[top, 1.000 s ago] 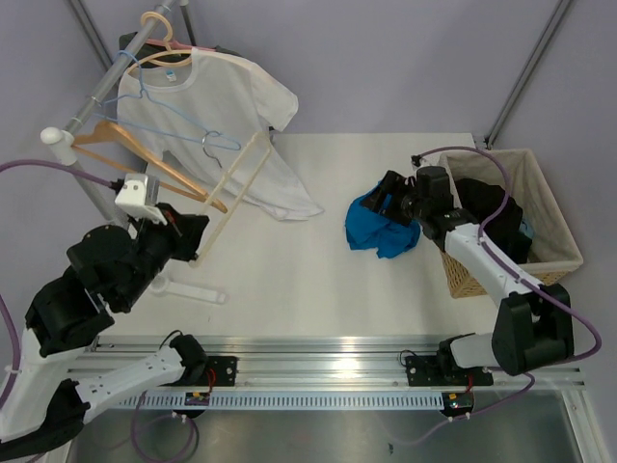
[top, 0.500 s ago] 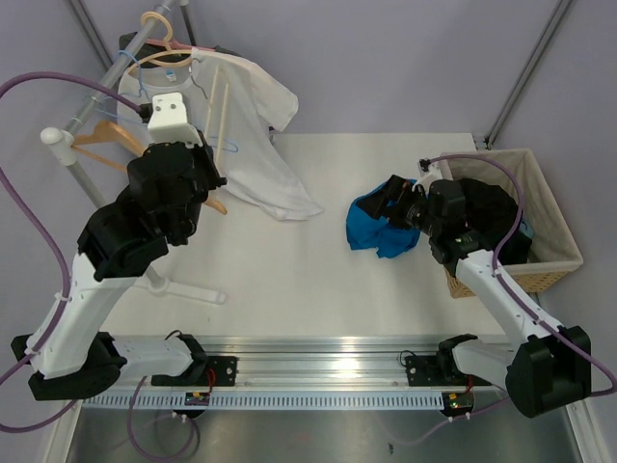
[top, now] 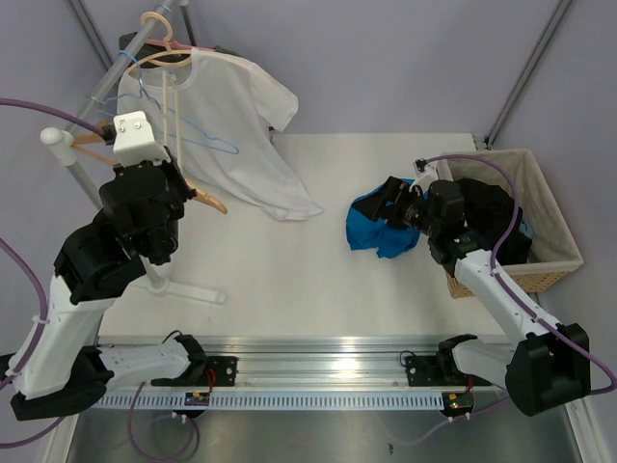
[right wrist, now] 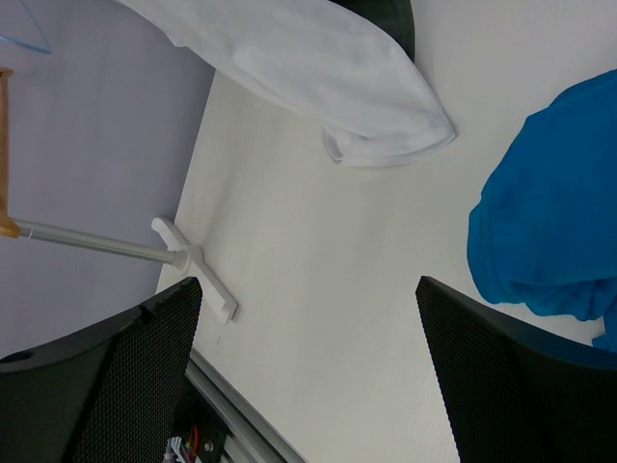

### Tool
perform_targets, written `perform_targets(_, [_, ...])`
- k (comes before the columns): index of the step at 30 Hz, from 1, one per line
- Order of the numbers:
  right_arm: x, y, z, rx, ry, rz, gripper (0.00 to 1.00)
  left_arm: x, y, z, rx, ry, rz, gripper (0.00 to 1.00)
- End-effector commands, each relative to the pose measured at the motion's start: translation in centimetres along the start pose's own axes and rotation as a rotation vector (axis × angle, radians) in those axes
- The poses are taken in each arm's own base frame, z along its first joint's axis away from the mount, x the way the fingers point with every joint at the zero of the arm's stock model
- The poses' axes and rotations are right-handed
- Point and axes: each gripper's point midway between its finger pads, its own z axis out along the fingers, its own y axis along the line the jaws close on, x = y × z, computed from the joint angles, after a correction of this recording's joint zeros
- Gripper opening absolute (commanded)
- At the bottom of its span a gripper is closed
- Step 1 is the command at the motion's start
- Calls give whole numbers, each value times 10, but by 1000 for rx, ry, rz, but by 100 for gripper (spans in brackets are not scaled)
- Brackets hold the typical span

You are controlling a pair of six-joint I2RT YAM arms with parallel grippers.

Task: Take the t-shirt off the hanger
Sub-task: Place the hanger at the clothesline.

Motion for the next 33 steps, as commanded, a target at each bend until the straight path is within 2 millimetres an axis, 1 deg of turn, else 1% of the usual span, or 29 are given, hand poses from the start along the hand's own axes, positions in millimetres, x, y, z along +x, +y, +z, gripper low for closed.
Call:
perform_targets(1, [0, 15, 1, -68, 6, -23, 99, -16, 17, -9, -12, -52, -80, 0])
perform_targets(2, [1, 15, 2, -69, 7, -25, 99, -14, 13, -10, 18, -46, -86, 0])
perform_targets(3, [2, 15, 2, -68, 8, -26, 100, -15, 15, -14, 36, -49, -97, 0])
perform_targets(4, [1, 13, 3, -64, 8, -25, 99, -15, 11, -16, 74, -46, -104, 0])
perform_targets(5, [2, 13, 3, -64, 10, -26, 99, -15, 12, -18, 91, -45, -112, 0])
perform_targets(9, [5, 12, 7, -68, 25, -18, 100, -20, 23, -29, 127, -61, -156, 0])
perform_targets(10, [7, 11, 9, -72, 36, -14, 99, -23, 28, -33, 131, -71, -174, 0])
perform_targets(12, [7, 10, 12, -72, 39, -9, 100, -19, 29, -36, 149, -67, -166, 0])
perform_targets(14, [9, 9, 13, -70, 46, -8, 100, -19, 38, -41, 156, -76, -190, 0])
perform_targets(15, [8, 8, 14, -64, 48, -5, 99, -15, 40, -41, 151, -71, -185, 0])
perform_targets(18, [11, 7, 16, -59, 58, -5, 100, -10, 55, -44, 111, -82, -201, 0])
perform_targets(19, [11, 6, 17, -56, 60, -4, 99, -5, 57, -42, 94, -77, -190, 0])
perform_targets(23, [14, 5, 19, -55, 70, -8, 100, 5, 58, -38, 54, -67, -186, 0])
perform_targets(26, [14, 4, 20, -50, 73, -9, 100, 8, 55, -31, 12, -58, -163, 0])
perform_targets(27, [15, 4, 20, -50, 76, -9, 99, 11, 49, -26, -2, -48, -141, 0])
perform_targets(29, [14, 4, 21, -48, 75, -12, 99, 9, 51, -22, -51, -54, -133, 0])
perform_targets(30, [14, 3, 21, -46, 76, -13, 100, 10, 47, -18, -69, -50, -118, 0])
perform_targets(31, [13, 3, 21, -43, 72, -16, 99, 9, 50, -16, -106, -57, -115, 0])
perform_targets(33, [14, 1, 21, -38, 74, -17, 99, 0, 52, -14, -150, -71, -118, 0])
